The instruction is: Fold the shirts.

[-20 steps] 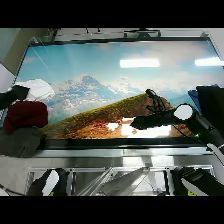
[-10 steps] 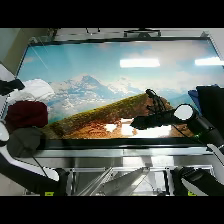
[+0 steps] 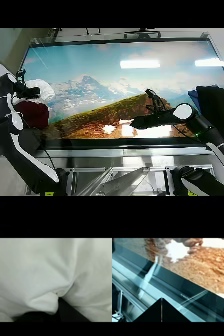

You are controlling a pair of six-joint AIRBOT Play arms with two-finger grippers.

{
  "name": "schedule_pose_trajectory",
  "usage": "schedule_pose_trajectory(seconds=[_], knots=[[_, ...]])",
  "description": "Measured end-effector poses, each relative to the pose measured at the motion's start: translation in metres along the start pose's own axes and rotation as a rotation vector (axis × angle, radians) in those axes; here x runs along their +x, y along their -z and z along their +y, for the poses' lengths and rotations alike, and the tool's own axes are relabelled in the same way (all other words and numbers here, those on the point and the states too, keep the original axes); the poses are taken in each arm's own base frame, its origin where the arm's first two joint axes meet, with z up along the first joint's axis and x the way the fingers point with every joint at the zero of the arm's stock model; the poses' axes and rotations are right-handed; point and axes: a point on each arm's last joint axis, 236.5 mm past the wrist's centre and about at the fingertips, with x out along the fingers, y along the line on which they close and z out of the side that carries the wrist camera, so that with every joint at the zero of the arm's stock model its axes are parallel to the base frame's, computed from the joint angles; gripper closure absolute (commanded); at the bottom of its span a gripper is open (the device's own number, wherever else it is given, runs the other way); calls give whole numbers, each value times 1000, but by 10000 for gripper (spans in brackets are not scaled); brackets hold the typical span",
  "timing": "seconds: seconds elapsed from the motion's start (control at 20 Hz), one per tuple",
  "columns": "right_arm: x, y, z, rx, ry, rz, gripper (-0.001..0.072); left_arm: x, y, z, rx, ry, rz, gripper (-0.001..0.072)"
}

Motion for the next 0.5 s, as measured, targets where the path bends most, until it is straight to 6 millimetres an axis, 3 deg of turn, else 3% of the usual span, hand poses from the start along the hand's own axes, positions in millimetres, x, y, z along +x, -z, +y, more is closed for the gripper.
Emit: schedule_pose_trajectory(seconds=[0.1, 0.2, 0.3, 0.45, 0.5], knots=[[0, 0, 0, 0, 1, -1, 695, -13, -9, -7, -10, 21, -20, 688], [0, 0, 0, 0, 0, 0, 695, -41, -24, -37, -23, 117, -84, 688], [0, -1, 0, 0, 0, -2, 695, -99, -54, -90, 5, 260, -241, 688], [0, -1, 0, 0, 1, -6, 695, -189, -65, -180, 113, 470, -395, 687], [0, -1, 0, 0, 1, -6, 695, -223, -60, -220, 166, 558, -430, 687]])
